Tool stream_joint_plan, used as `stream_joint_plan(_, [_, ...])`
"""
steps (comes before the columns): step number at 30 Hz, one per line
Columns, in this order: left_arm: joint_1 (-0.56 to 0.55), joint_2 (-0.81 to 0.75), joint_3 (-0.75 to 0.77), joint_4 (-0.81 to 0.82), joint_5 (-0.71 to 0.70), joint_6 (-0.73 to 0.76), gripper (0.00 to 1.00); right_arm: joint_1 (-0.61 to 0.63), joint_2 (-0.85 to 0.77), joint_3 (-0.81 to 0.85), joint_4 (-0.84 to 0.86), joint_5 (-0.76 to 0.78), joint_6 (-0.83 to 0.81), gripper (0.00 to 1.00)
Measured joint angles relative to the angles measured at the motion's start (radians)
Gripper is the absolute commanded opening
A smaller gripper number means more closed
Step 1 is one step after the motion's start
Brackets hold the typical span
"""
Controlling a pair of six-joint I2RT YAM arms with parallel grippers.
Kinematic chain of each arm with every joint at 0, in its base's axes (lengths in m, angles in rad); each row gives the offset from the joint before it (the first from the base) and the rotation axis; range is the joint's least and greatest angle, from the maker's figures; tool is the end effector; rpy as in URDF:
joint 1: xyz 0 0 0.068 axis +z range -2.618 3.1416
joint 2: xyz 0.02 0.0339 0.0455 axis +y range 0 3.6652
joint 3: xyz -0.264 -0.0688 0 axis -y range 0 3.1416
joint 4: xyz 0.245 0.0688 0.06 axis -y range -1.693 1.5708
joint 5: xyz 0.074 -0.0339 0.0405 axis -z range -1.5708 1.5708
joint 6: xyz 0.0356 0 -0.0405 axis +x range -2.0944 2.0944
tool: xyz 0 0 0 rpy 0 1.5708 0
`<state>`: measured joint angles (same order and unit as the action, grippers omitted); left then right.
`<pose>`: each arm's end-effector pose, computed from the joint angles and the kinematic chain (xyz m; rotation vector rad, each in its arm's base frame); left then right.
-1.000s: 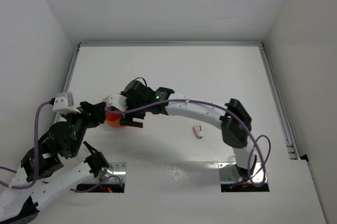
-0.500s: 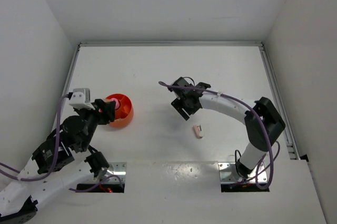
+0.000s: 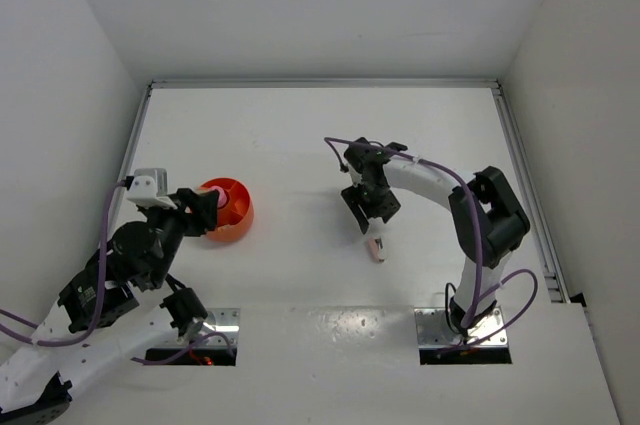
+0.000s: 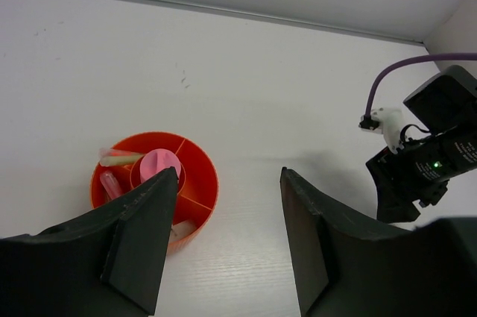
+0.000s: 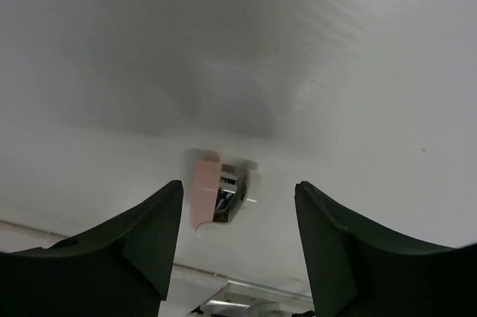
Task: Sort the stationery into containers
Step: Pick up the stapler from the center of the board.
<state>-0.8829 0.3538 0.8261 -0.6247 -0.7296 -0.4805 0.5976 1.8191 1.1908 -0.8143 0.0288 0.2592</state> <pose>0.0581 -0.0333 0.3546 -0.1958 1.6883 -0.3944 0.2753 0.1862 0.1653 -0.5046 2.9702 0.0409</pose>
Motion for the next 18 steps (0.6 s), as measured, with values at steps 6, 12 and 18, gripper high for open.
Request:
stream_joint_plan(6, [0.000, 0.000, -0.007, 0.007, 0.000, 0.002, 0.63, 0.000, 0.000, 0.001, -0.038, -0.092, -0.027, 0.70])
stream_joint_plan(12, [0.000, 0.001, -0.014, 0.007, 0.001, 0.002, 0.63, 0.000, 0.000, -0.007, -0.055, -0.107, -0.039, 0.71])
stream_joint_plan(18, [0.000, 0.002, -0.014, 0.007, 0.004, 0.002, 0.63, 0.000, 0.009, -0.047, -0.058, -0.105, -0.042, 0.71])
